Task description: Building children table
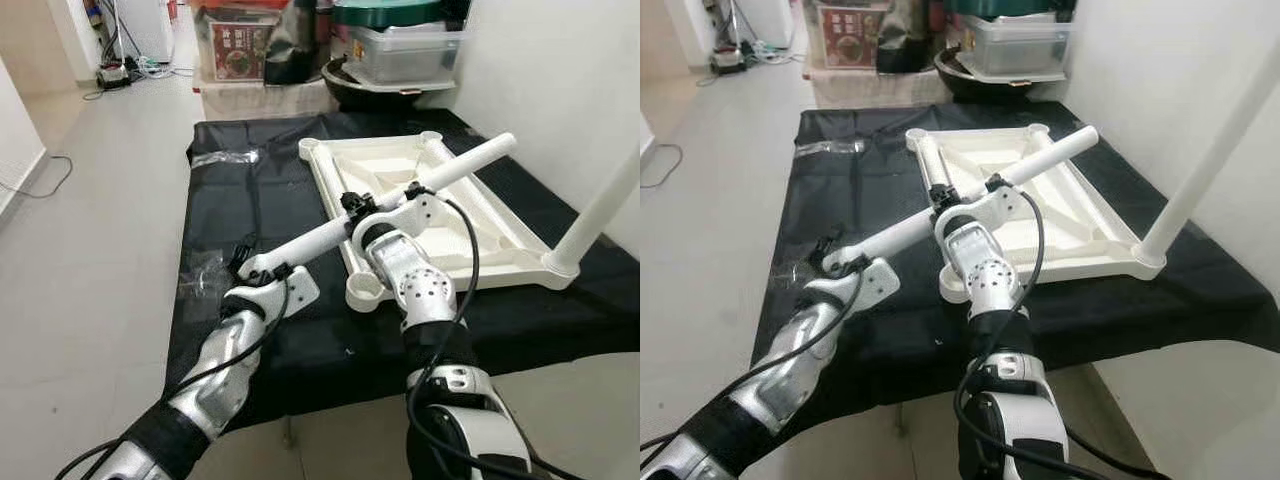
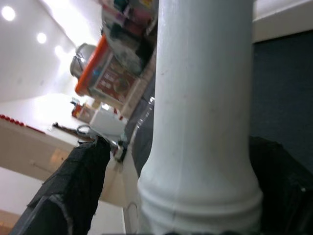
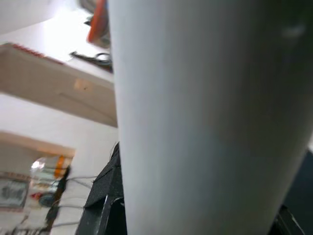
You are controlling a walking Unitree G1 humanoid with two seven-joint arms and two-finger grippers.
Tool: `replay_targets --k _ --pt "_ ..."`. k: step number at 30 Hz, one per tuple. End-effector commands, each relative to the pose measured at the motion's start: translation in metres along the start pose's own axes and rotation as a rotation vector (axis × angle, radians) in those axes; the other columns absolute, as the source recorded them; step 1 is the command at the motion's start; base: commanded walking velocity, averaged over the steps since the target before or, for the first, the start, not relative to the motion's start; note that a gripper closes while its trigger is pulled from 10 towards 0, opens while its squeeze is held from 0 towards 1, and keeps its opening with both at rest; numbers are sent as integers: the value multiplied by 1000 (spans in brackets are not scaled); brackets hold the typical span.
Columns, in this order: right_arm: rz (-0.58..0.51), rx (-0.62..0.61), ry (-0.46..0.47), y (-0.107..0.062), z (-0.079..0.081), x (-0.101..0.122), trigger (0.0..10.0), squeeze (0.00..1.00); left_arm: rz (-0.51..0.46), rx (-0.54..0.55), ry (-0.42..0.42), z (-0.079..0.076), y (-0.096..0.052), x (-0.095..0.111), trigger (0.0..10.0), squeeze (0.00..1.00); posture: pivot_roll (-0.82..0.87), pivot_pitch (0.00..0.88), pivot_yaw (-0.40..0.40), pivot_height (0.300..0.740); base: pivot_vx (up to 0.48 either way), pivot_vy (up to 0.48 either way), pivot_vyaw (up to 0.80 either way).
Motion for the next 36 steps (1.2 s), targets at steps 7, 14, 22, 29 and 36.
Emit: replay_targets --k 7,14,22,29,36 --pt "-188 -24 -177 8 -4 41 0 0 -51 86 -170 40 -29 1 10000 1000 87 0 -63 740 0 0 0" --pt "-296 64 -313 4 10 80 0 0 -76 -36 -558 27 -44 8 10000 0 84 0 -69 740 0 0 0" --pt "-351 250 -477 -8 39 100 0 0 -54 16 -724 44 -50 0 10000 0 77 0 -66 740 0 0 0" --pt "-190 616 -909 -24 61 96 0 0 121 77 -923 52 -71 -49 10000 0 68 0 -66 740 0 0 0" --pt "-91 637 -1061 -24 53 91 0 0 120 92 -973 58 -75 -55 10000 0 63 0 -74 740 0 0 0"
Point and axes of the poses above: a point about 5 cm out from each wrist's last joint towards the gripper, its own y axis pointing out of the wrist towards the gripper, its own x axis along the axis of the wrist's last joint, z = x × y, the point moved 5 cm from there along y, pointing out of the wrist towards the gripper, and after that the axes turned 2 degrees about -y, right-handed, at the moved point
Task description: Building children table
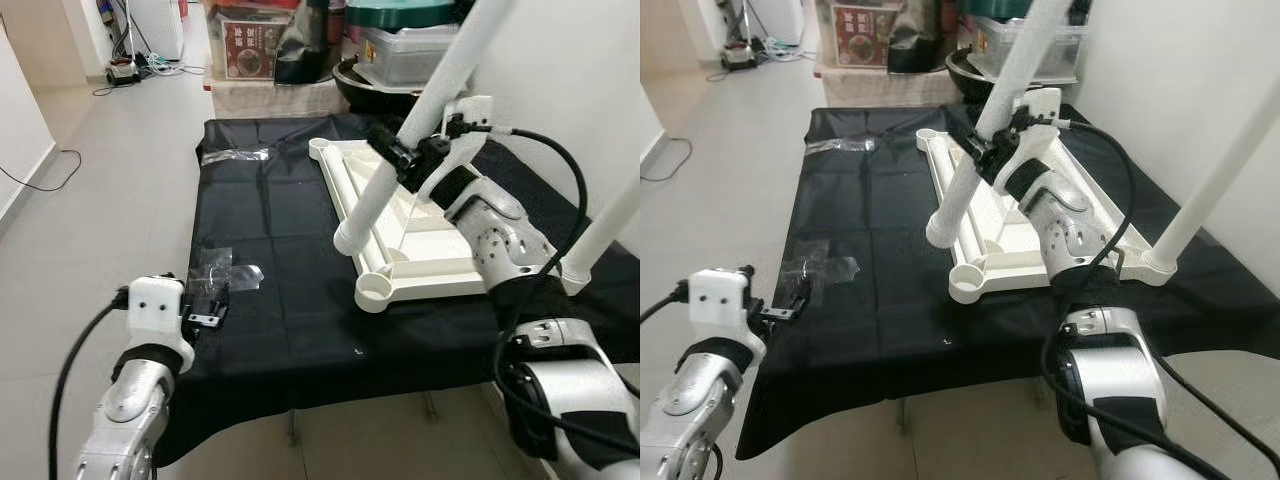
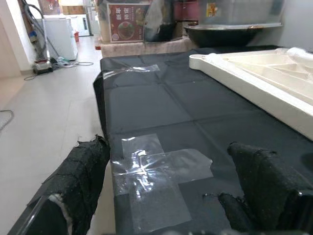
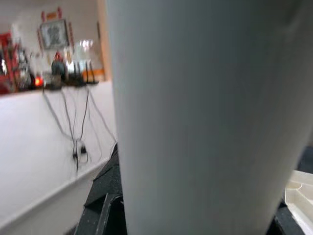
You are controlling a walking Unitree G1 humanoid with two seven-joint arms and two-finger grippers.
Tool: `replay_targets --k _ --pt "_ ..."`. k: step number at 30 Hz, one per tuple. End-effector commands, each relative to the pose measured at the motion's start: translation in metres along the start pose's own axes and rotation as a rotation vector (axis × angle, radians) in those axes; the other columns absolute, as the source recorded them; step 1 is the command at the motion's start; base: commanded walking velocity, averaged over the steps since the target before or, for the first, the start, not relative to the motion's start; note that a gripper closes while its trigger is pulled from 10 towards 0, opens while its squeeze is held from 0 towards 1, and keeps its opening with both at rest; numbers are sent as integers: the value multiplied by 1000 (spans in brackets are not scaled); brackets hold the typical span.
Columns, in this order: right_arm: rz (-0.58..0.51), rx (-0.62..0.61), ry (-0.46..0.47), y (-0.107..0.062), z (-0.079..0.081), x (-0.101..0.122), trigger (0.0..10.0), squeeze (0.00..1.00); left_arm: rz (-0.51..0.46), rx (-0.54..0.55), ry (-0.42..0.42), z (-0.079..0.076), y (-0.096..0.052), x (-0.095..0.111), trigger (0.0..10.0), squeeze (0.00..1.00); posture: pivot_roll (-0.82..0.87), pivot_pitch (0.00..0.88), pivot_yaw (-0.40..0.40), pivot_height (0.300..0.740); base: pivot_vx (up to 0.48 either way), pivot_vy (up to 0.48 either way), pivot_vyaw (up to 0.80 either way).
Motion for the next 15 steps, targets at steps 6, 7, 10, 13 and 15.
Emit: replay_targets --k 6,7,10,13,15 --pt "78 75 -82 -4 5 -8 0 0 17 -24 -14 1 -4 -2 10000 0 69 0 -76 740 0 0 0" --pt "78 75 -82 -4 5 -8 0 0 17 -24 -14 1 -4 -2 10000 0 69 0 -76 740 0 0 0" --pt "139 126 -82 -8 10 -17 0 0 32 -29 -27 2 -5 -5 10000 0 59 0 -76 740 0 0 0" --pt "167 130 -18 -9 10 -21 0 0 39 -35 -36 1 -5 -6 10000 0 59 0 -76 740 0 0 0" --pt "199 136 29 -11 10 -25 0 0 51 -44 -47 0 -6 -10 10000 0 57 0 -76 740 0 0 0"
Point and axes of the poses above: a point about 5 cm out from each wrist's last joint towards the gripper, its own y axis pointing out of the wrist towards the gripper, its own x axis along the axis of the wrist's last joint, z = x × y, the point moved 5 cm from there along y, pointing out of the wrist towards the gripper, and after that the axes turned 2 degrees about -y, right-handed, at the moved point
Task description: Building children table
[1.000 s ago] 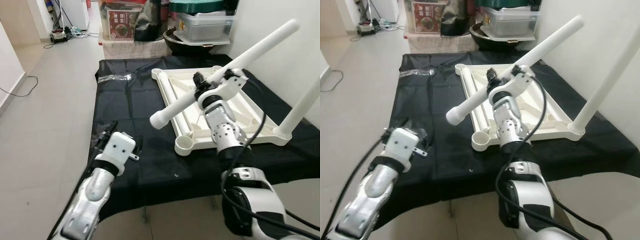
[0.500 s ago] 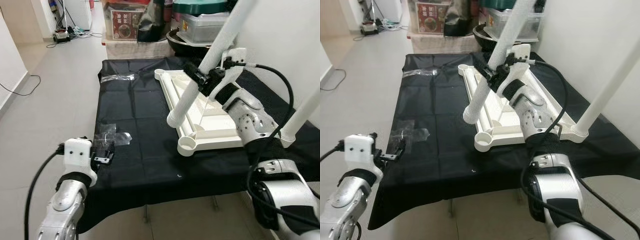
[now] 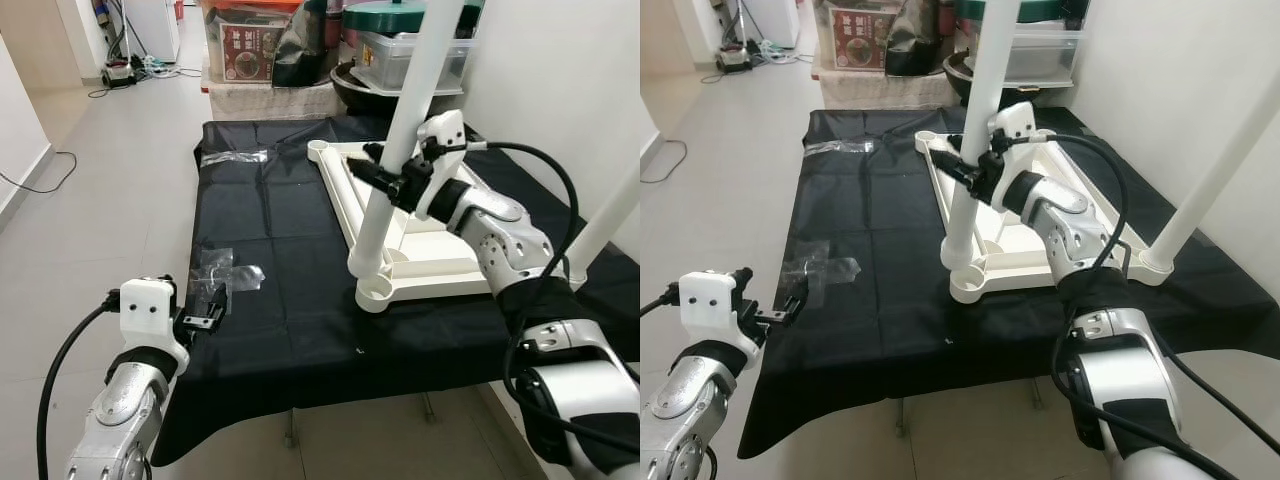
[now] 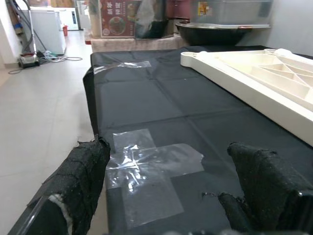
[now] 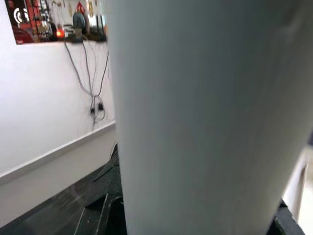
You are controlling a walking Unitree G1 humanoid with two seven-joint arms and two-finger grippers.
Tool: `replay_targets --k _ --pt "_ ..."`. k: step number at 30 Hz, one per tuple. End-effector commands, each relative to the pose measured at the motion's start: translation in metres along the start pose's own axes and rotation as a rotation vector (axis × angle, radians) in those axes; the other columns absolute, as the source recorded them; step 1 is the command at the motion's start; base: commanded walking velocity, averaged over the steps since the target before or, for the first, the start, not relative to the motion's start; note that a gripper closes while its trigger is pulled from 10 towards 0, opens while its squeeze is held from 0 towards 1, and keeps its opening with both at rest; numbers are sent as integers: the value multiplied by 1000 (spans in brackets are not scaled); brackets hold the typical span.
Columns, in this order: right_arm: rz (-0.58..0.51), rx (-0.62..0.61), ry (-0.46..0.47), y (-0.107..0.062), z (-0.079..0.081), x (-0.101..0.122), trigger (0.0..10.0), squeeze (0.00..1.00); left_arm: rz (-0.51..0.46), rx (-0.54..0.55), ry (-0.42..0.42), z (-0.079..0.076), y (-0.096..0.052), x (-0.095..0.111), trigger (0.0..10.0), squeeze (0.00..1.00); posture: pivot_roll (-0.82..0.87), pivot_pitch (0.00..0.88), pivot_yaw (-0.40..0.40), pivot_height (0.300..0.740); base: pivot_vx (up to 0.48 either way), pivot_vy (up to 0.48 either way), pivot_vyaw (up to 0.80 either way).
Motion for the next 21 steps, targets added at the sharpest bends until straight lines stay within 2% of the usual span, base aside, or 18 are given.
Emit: replay_targets --k 1,2,5,8,9,11,13,21 --pt "19 10 50 -3 -1 -3 0 0 29 -7 -18 0 -2 -6 10000 0 57 0 -76 740 0 0 0" --pt "58 -3 125 -4 -3 -11 0 0 34 -13 -30 0 -3 -8 10000 0 54 0 -74 740 0 0 0" --pt "83 -14 170 -4 -4 -16 0 0 37 -15 -36 0 -3 -9 10000 0 54 0 -74 740 0 0 0" --pt "135 -53 136 -7 -11 -28 0 0 37 -16 -42 1 -3 -9 10000 0 57 0 -78 740 0 0 0" --pt "149 -56 82 -8 -12 -29 0 0 36 -17 -42 1 -3 -9 10000 0 54 0 -80 740 0 0 0" --pt "149 -56 82 -8 -12 -29 0 0 36 -17 -42 1 -3 -9 10000 0 54 0 -80 740 0 0 0" --pt "156 -69 -12 -10 -16 -27 0 0 26 -11 -48 1 -3 -8 10000 0 53 0 -83 740 0 0 0" --pt "197 -81 -19 -13 -18 -32 0 0 27 -15 -62 1 -3 -8 10000 0 52 0 -84 740 0 0 0"
Point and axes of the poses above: a point about 5 cm out from each wrist's last joint towards the gripper, its own y axis pointing out of the wrist towards the gripper, its own x axis along the axis of the wrist's last joint, z = x × y, the point moved 5 cm from there along y, pointing out of the wrist towards the gripper, and after that the axes turned 2 degrees about -y, right-handed, at the moved point
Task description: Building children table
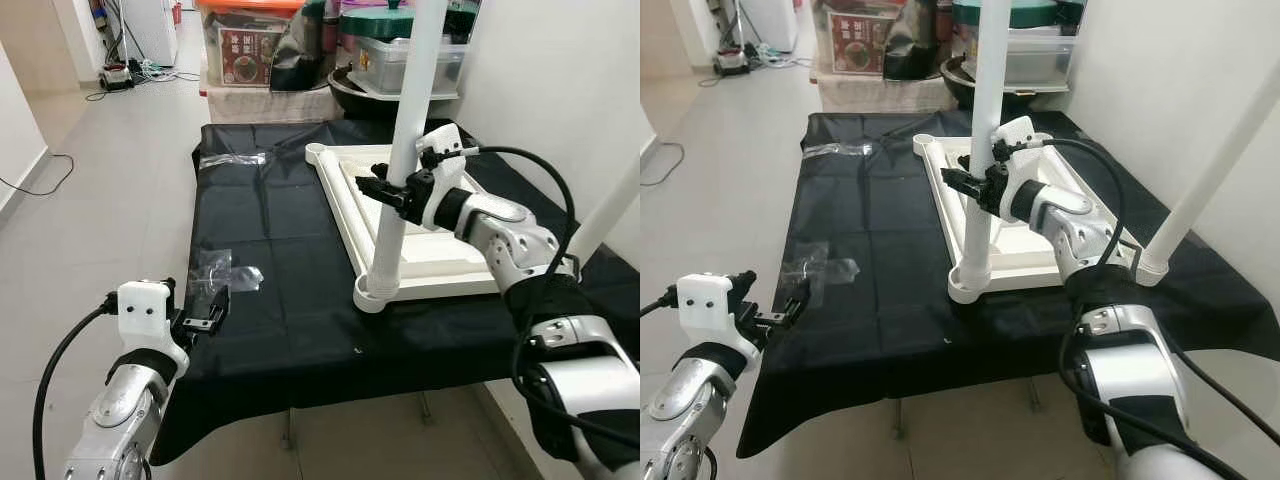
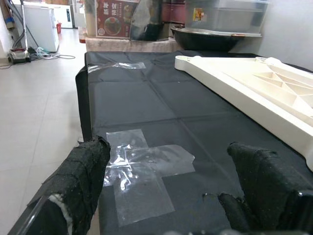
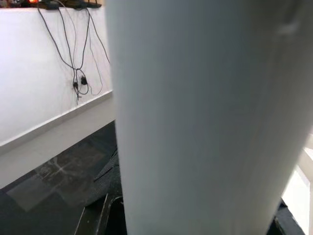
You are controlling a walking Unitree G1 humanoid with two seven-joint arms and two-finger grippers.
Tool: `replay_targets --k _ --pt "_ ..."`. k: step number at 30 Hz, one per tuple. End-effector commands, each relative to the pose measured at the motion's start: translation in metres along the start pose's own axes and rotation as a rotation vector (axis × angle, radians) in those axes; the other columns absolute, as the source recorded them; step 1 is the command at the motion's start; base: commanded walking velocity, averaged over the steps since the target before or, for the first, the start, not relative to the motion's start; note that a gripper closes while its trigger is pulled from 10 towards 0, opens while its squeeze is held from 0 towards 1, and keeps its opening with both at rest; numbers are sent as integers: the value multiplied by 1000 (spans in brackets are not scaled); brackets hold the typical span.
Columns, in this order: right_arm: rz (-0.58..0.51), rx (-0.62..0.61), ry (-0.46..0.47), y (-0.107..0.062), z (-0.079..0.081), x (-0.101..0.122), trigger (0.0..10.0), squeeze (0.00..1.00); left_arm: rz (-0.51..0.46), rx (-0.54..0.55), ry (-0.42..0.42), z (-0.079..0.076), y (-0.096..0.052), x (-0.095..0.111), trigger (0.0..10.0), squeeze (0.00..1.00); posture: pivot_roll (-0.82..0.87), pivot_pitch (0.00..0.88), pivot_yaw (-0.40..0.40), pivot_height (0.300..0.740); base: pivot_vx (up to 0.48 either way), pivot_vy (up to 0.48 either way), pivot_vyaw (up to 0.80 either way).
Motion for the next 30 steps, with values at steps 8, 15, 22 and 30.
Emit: replay_targets --k 8,15,22,30 --pt "73 -13 33 2 3 -23 0 0 24 -5 -19 -1 -1 -7 10000 0 52 0 -85 740 0 0 0" --pt "71 -1 8 8 10 -27 0 0 25 -7 -19 -2 0 -7 10000 0 58 0 -90 740 0 0 0" --pt "83 50 -51 13 23 -32 0 0 23 -6 -21 -3 0 -7 10000 0 63 0 -97 740 0 0 0" --pt "89 66 -73 13 27 -40 0 0 23 -4 -22 -2 -1 -7 10000 0 64 0 -97 740 0 0 0"
Point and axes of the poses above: a point about 5 cm out from each wrist's last joint towards the gripper, its own y axis pointing out of the wrist towards the gripper, its own x axis along the axis of the wrist's last joint, z = x × y, the point moved 5 cm from there along y, pointing out of the wrist towards the gripper, and after that the axes turned 2 degrees about -y, right-handed, at the moved point
